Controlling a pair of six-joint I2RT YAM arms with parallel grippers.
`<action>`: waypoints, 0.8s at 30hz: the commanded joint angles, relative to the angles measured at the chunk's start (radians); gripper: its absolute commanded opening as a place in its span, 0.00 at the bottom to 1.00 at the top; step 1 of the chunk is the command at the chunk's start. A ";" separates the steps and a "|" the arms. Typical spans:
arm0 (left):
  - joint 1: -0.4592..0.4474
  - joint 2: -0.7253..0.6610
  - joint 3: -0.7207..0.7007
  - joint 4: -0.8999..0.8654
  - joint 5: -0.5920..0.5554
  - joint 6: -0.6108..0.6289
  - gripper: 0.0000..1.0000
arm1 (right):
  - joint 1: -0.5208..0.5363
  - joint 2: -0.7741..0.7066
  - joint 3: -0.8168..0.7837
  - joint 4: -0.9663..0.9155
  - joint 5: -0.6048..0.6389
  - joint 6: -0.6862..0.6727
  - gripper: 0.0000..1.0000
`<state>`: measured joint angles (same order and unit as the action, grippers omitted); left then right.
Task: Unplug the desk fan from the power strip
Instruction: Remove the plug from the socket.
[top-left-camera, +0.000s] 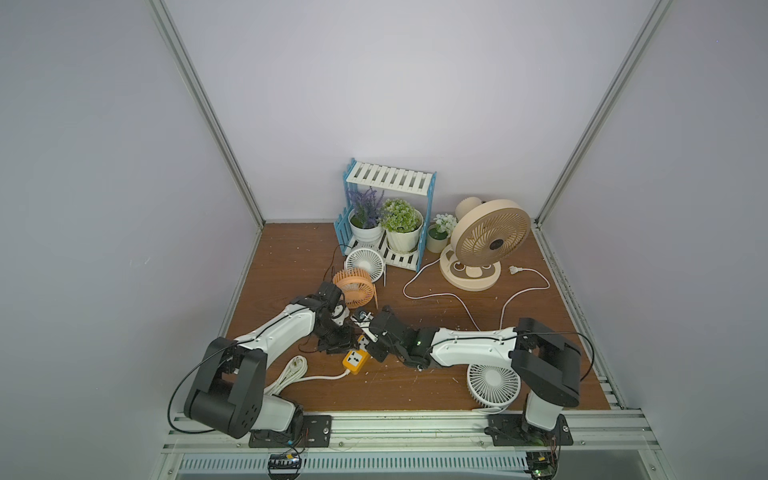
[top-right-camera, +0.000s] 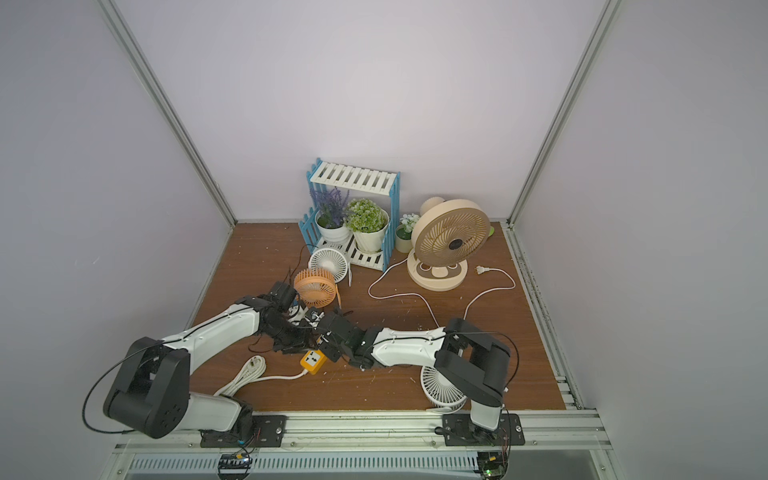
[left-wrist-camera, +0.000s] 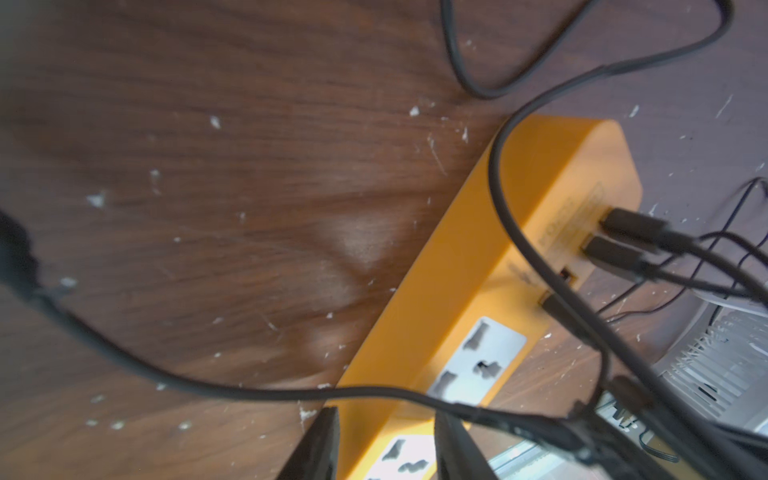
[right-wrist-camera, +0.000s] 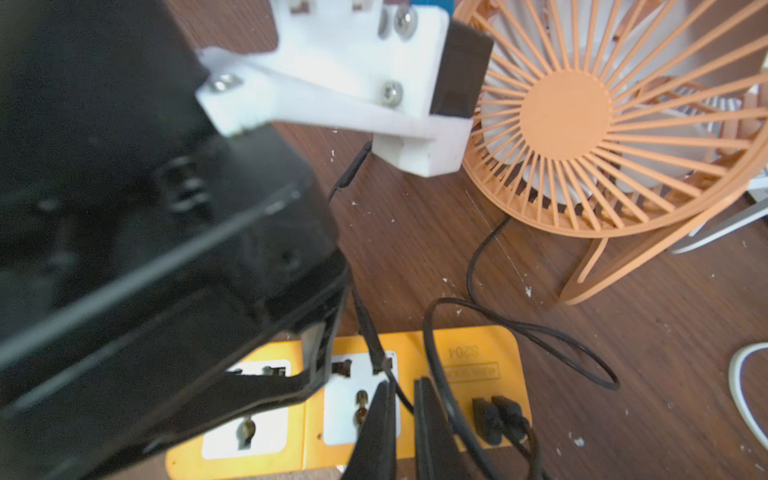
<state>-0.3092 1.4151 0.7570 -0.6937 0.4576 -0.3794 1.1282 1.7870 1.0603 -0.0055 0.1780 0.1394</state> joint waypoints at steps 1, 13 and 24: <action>0.009 0.009 -0.010 -0.004 -0.015 0.016 0.41 | 0.005 0.014 0.031 -0.033 0.025 0.006 0.14; 0.010 0.019 -0.012 -0.004 -0.017 0.019 0.41 | 0.005 0.029 0.053 -0.080 0.056 -0.013 0.26; 0.010 0.029 -0.011 -0.009 -0.026 0.019 0.41 | 0.005 0.042 0.053 -0.082 0.056 -0.015 0.04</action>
<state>-0.3092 1.4254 0.7570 -0.6914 0.4572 -0.3759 1.1282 1.8114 1.1023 -0.0723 0.2264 0.1204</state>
